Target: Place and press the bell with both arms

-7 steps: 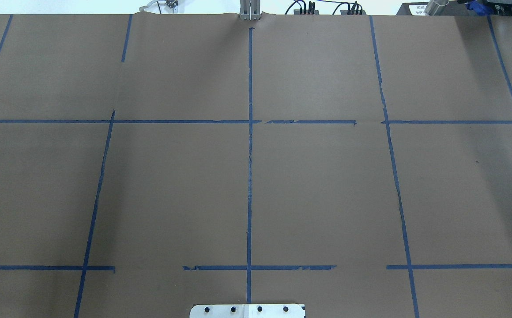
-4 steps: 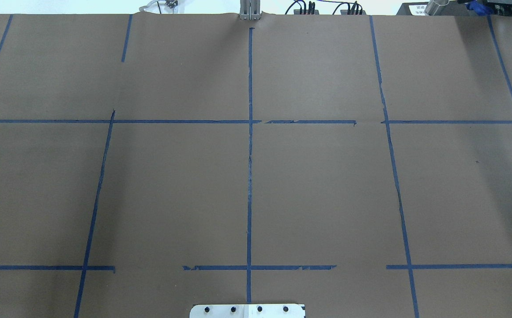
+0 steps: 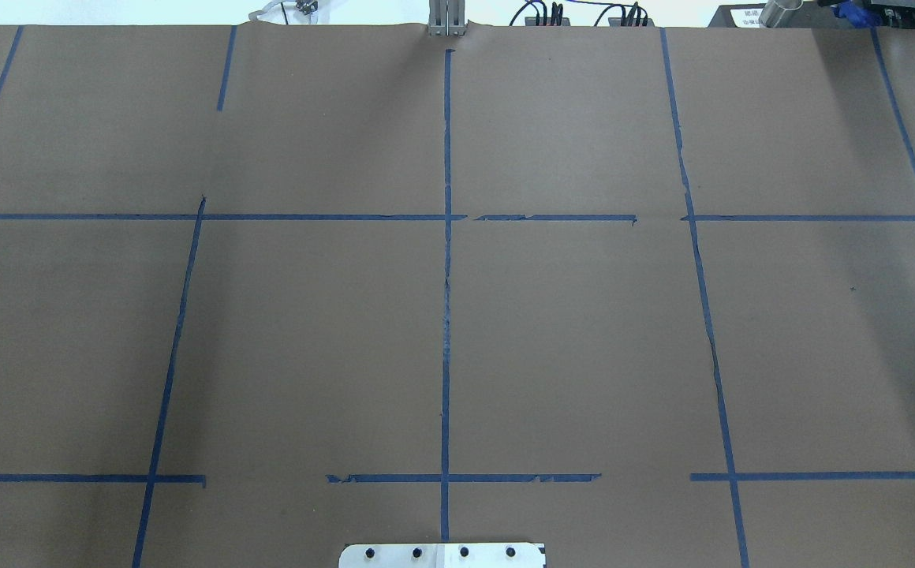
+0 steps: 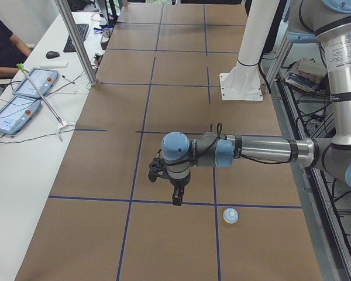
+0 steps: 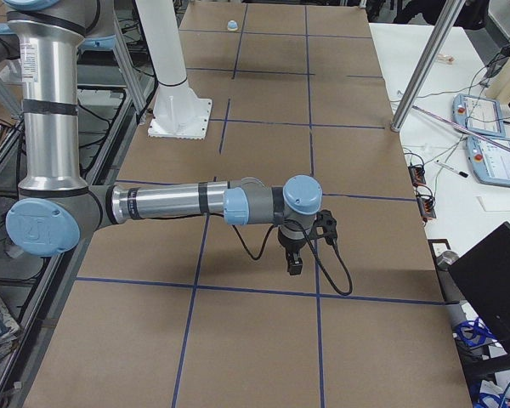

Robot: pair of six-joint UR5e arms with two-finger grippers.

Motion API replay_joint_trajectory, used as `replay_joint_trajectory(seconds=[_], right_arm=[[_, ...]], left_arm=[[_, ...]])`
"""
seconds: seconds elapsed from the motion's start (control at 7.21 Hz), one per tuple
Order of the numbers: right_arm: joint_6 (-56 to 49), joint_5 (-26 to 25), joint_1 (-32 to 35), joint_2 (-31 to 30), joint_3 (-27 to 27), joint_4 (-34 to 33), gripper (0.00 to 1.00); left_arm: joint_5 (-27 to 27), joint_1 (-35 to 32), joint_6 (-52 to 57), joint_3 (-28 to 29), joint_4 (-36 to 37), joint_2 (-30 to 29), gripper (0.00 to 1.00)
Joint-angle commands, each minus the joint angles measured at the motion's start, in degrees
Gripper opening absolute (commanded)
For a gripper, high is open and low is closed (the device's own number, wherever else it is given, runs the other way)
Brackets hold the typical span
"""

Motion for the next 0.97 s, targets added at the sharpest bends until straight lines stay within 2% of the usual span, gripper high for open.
replay_joint_trajectory(seconds=[0.0,0.42,0.83], right_arm=[[-0.06,0.68,0.0,-0.27,0.24,0.1,1.0],[-0.06,2.09,-0.09,-0.8,0.16,0.19,1.0],[0.2,2.27,-0.27,-0.8,0.07,0.19,1.0]], left_arm=[[-0.15,-0.04,0.46,-0.38,-0.16,0.66,1.0],[-0.16,-0.04,0.55,-1.43,-0.95,0.67,1.0],[-0.15,0.23,0.2,-0.65,-5.08,0.67,1.0]])
